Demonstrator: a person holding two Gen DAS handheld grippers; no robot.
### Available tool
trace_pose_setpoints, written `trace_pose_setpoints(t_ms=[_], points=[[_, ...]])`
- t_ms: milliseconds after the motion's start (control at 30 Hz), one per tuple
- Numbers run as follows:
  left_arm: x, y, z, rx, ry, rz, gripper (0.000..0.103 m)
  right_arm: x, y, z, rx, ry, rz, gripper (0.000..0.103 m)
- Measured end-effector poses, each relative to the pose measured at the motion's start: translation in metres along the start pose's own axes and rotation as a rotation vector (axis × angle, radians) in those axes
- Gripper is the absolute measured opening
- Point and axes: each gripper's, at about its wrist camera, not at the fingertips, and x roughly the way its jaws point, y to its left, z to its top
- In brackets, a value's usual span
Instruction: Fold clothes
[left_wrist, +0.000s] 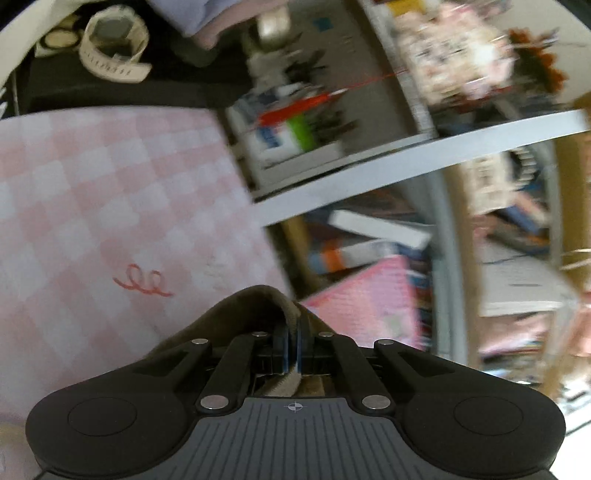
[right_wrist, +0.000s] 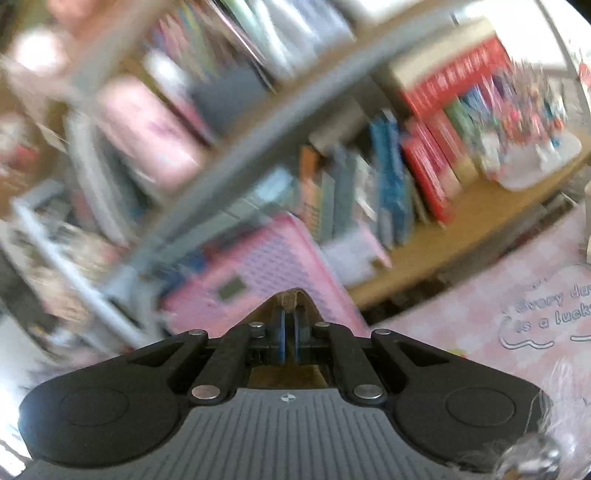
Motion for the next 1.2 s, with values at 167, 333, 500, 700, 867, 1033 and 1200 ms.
trace_pose_setpoints(t_ms=[167,333,500,700,867,1033,1200], points=[[0.046,0.024,0.007,-0.030,0.034,0.232,0.013,0.103,0.006,-0.006,-0.256,0.185,-0.380,0.044],[0.045,0.031,0.011,-0.034,0.043,0.207,0.017,0.089,0.018,-0.048,-0.336,0.269,-0.334,0.037],[0.044,0.028,0.012,-0.014,0.022,0.203,0.002,0.063,0.020,-0.098,-0.406,0.368,-0.381,0.015],[0.049,0.027,0.018,0.010,0.007,0.283,0.003,0.044,0.001,-0.116,-0.396,0.375,-0.459,0.004],[0.032,0.019,0.023,0.061,0.045,0.310,0.017,0.059,-0.004,-0.107,-0.457,0.386,-0.477,0.004],[-0.018,0.008,0.021,0.138,0.017,0.301,0.033,0.056,-0.004,-0.101,-0.425,0.381,-0.484,0.005],[-0.069,0.013,-0.009,0.142,-0.025,0.304,0.036,0.008,0.005,-0.107,-0.360,0.340,-0.413,0.005]])
